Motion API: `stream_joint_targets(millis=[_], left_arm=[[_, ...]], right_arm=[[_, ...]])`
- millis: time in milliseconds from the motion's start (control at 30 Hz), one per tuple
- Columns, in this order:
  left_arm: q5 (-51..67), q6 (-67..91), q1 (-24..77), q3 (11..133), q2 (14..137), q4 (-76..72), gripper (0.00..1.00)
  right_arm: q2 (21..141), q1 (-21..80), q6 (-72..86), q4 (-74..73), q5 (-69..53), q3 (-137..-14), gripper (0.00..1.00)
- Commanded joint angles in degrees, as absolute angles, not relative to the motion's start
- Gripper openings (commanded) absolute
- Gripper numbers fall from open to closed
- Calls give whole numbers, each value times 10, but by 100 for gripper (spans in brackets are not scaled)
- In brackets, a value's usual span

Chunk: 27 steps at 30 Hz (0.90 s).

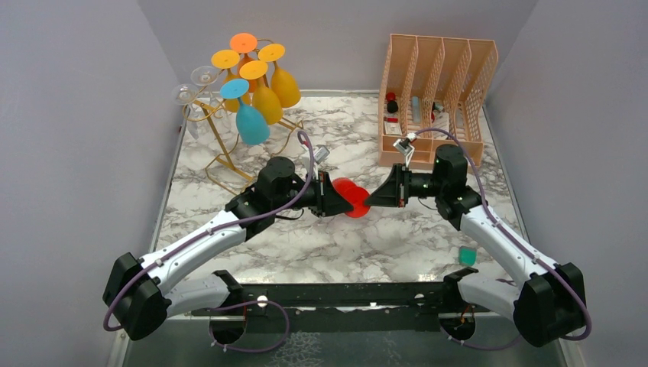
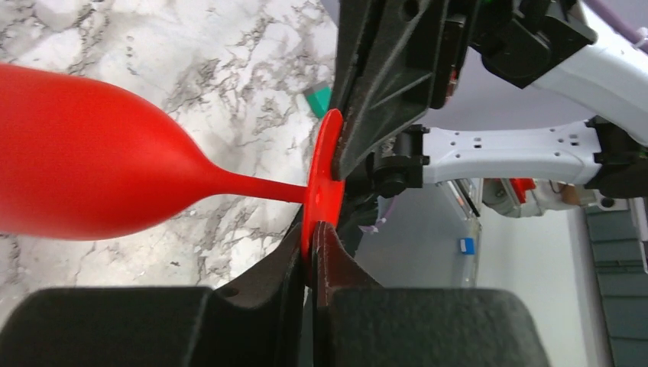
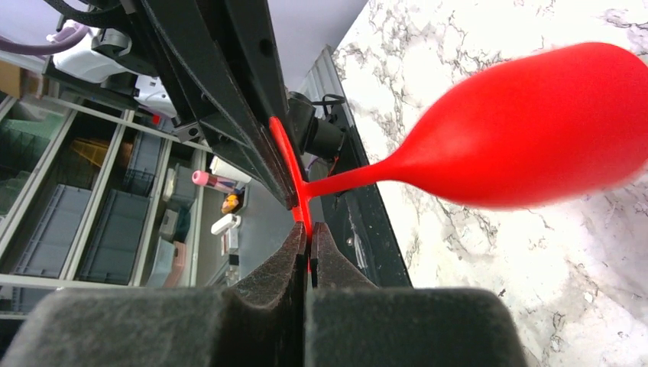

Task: Take the wine glass off the wine glass rack
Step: Place the wine glass at the center of the board.

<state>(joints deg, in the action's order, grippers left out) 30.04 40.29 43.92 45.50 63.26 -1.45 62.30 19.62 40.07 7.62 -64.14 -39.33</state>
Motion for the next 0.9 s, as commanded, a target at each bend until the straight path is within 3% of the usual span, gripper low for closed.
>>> stream_joint_targets(millis=[0, 100, 300, 367, 667, 867], left_arm=[[337, 399, 441, 442, 629, -36, 2], [350, 387, 441, 440, 633, -38, 0], [371, 328, 441, 437, 628, -21, 0], [369, 305, 441, 432, 618, -16, 0], [351, 185, 441, 380, 528, -30, 0], [353, 87, 441, 311, 456, -81, 0]], right_arm=[[611, 199, 394, 95, -639, -391, 1], [608, 199, 389, 90, -636, -395, 7], [596, 199, 329, -2, -578, -429, 46], [589, 198, 318, -24, -550, -437, 55], [558, 199, 308, -94, -357, -472, 75], [570, 198, 238, -127, -294, -498, 79]])
